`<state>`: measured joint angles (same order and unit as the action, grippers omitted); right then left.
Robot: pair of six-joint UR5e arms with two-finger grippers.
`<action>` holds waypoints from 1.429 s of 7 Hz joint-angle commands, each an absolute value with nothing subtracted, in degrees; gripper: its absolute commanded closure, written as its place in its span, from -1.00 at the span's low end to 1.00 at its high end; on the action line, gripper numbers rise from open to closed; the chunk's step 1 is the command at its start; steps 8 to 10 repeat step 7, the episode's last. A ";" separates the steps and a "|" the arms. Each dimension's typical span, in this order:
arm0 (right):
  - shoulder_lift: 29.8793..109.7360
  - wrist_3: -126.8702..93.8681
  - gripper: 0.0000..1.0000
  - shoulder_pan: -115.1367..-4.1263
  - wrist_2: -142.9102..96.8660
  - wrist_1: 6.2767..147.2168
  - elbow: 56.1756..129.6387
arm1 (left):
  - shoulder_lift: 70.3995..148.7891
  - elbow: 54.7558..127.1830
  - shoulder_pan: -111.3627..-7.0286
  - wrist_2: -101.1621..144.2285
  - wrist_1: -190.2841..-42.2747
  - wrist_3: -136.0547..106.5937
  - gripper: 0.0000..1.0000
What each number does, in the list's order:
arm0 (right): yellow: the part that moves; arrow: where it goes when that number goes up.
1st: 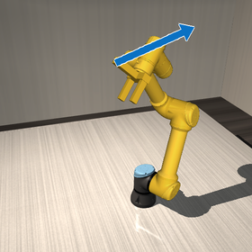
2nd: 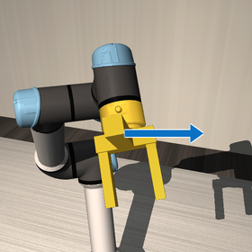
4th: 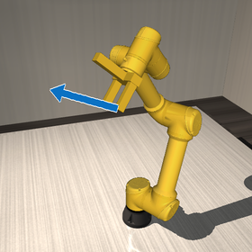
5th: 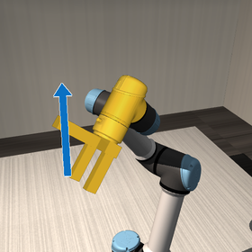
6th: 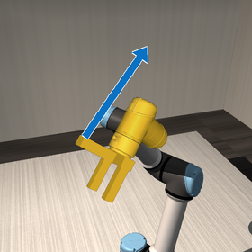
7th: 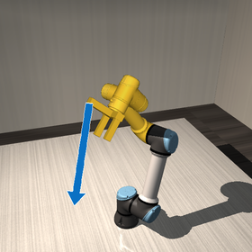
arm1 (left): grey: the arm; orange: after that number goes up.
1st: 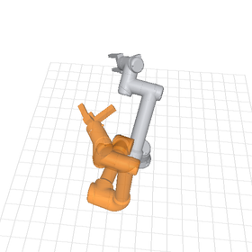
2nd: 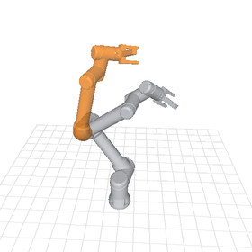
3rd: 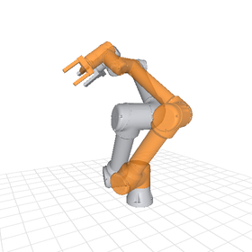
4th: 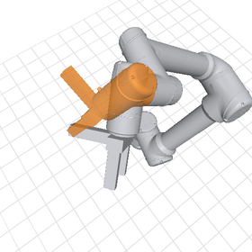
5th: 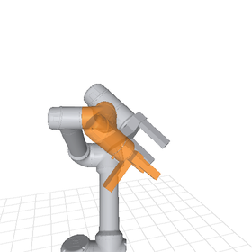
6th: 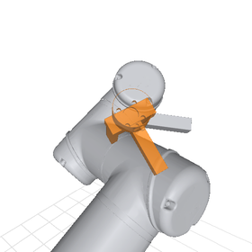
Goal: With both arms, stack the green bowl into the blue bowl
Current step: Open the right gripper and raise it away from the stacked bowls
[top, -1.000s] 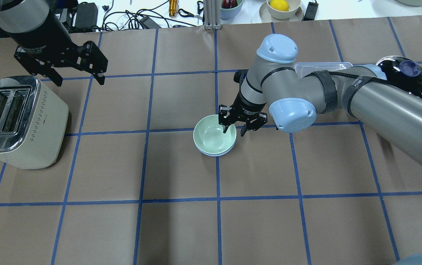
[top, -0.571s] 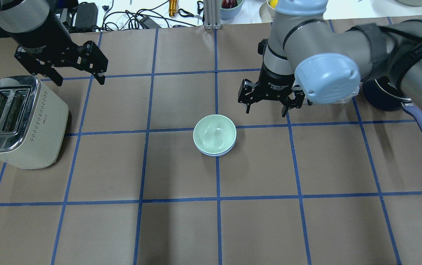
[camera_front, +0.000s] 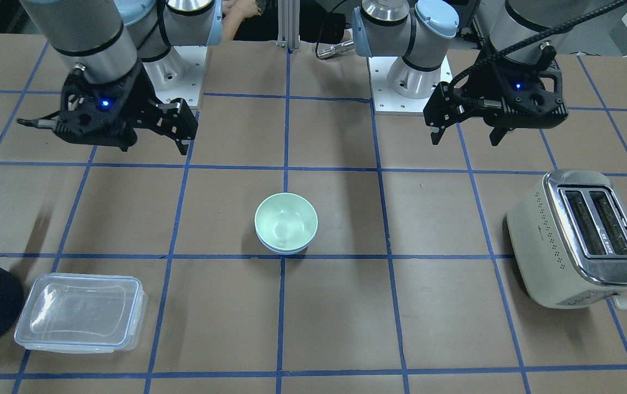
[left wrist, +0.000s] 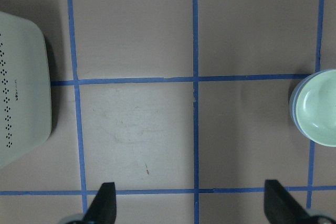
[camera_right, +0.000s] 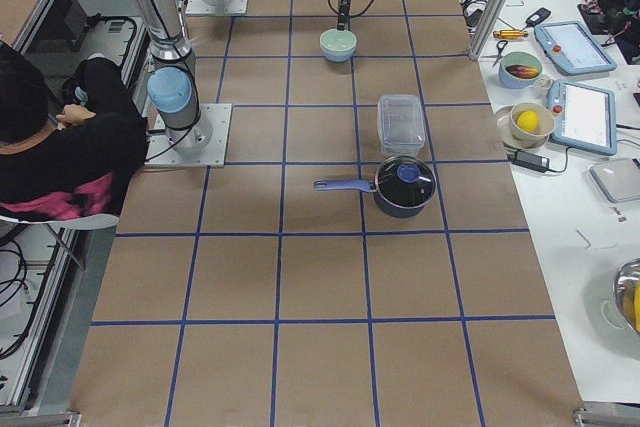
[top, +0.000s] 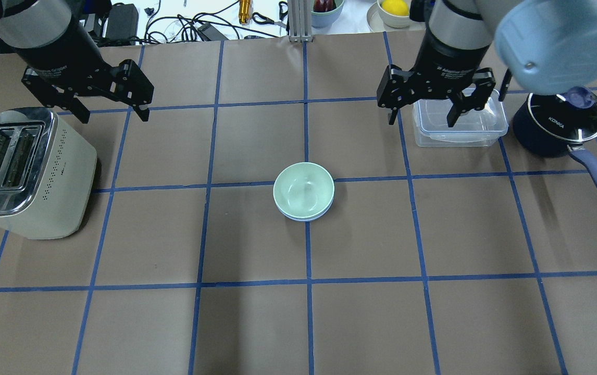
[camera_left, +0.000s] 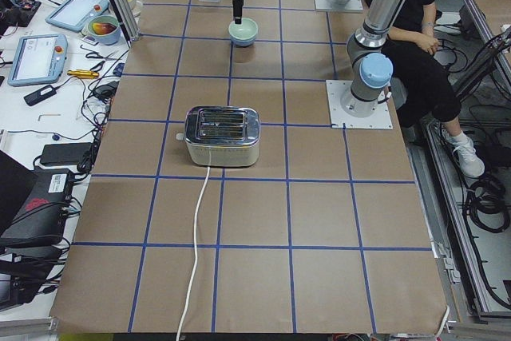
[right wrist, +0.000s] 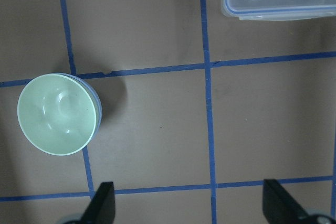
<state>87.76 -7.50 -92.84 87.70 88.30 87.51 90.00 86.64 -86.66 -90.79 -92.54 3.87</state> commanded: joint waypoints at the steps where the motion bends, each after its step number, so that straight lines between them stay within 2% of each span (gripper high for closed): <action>1: 90.70 -5.89 -1.00 -90.79 89.55 84.73 87.28 | 90.09 86.57 -86.66 -90.79 -92.55 3.87 -1.00; 10: 90.97 -6.15 -1.00 -90.79 90.35 84.73 87.19 | 90.18 86.75 -86.66 -90.70 -92.29 3.60 -1.00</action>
